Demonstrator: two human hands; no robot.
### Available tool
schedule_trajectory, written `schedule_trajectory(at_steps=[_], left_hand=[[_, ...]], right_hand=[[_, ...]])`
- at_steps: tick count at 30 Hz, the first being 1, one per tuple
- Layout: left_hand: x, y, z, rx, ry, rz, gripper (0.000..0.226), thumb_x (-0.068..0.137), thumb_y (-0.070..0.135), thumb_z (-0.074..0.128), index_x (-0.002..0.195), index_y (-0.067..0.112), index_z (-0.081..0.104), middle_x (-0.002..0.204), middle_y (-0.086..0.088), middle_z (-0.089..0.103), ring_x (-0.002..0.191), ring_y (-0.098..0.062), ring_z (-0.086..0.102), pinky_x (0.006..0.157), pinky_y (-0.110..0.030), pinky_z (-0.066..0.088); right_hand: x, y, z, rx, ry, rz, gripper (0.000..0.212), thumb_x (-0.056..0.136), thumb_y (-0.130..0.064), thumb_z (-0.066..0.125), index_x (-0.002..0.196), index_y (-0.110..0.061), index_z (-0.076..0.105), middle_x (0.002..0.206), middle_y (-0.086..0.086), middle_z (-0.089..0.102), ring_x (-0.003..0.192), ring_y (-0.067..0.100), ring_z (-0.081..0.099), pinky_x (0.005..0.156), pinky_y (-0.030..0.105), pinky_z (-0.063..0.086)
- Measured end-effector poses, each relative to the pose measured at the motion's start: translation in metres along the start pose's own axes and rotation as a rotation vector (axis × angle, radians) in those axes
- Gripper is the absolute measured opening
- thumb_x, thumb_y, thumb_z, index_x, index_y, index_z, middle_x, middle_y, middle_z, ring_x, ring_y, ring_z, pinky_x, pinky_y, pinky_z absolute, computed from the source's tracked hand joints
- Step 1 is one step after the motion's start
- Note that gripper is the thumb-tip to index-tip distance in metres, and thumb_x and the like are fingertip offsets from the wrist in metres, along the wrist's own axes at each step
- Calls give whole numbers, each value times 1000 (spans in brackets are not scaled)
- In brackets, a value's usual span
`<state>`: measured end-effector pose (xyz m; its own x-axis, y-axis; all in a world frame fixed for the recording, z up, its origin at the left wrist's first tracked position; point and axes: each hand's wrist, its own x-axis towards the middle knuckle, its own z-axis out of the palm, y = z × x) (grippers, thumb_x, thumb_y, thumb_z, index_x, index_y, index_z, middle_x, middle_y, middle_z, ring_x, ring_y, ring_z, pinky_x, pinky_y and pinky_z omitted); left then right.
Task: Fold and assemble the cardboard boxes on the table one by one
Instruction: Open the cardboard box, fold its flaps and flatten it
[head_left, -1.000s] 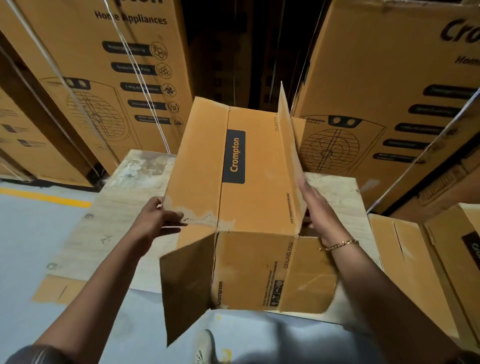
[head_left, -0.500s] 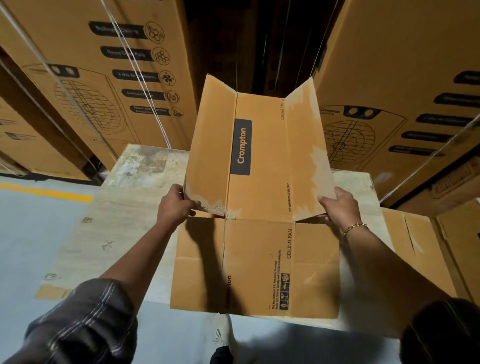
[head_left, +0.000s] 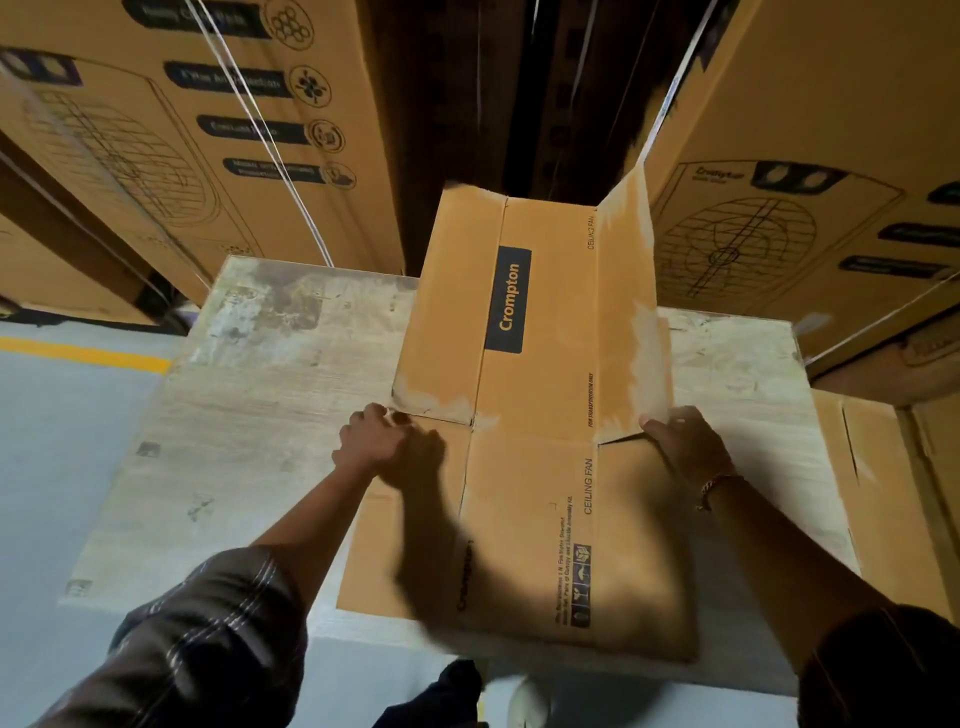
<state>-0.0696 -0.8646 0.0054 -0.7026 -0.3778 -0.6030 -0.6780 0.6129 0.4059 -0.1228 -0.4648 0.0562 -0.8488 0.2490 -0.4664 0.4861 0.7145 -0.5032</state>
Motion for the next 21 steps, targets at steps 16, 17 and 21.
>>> schedule_trajectory(at_steps=[16,17,21], left_hand=[[-26,-19,45,-401,225,-74,36,101,46,53,98,10,58,95,-11,63,94,-35,59,84,-44,47],[-34,-19,46,-381,271,-53,38,100,49,52,95,11,56,92,-10,63,91,-35,59,84,-46,48],[-67,-20,45,-380,399,-22,41,101,50,50,86,12,50,80,-9,59,82,-35,57,77,-43,45]], right_hand=[[-24,118,52,231,-39,306,64,87,-53,56,117,3,66,115,16,66,105,31,61,84,33,42],[-30,111,50,251,8,250,64,85,-54,58,112,3,67,110,19,67,103,33,62,81,34,42],[-60,91,45,213,215,11,42,98,-36,56,114,1,68,109,22,70,104,38,63,83,36,44]])
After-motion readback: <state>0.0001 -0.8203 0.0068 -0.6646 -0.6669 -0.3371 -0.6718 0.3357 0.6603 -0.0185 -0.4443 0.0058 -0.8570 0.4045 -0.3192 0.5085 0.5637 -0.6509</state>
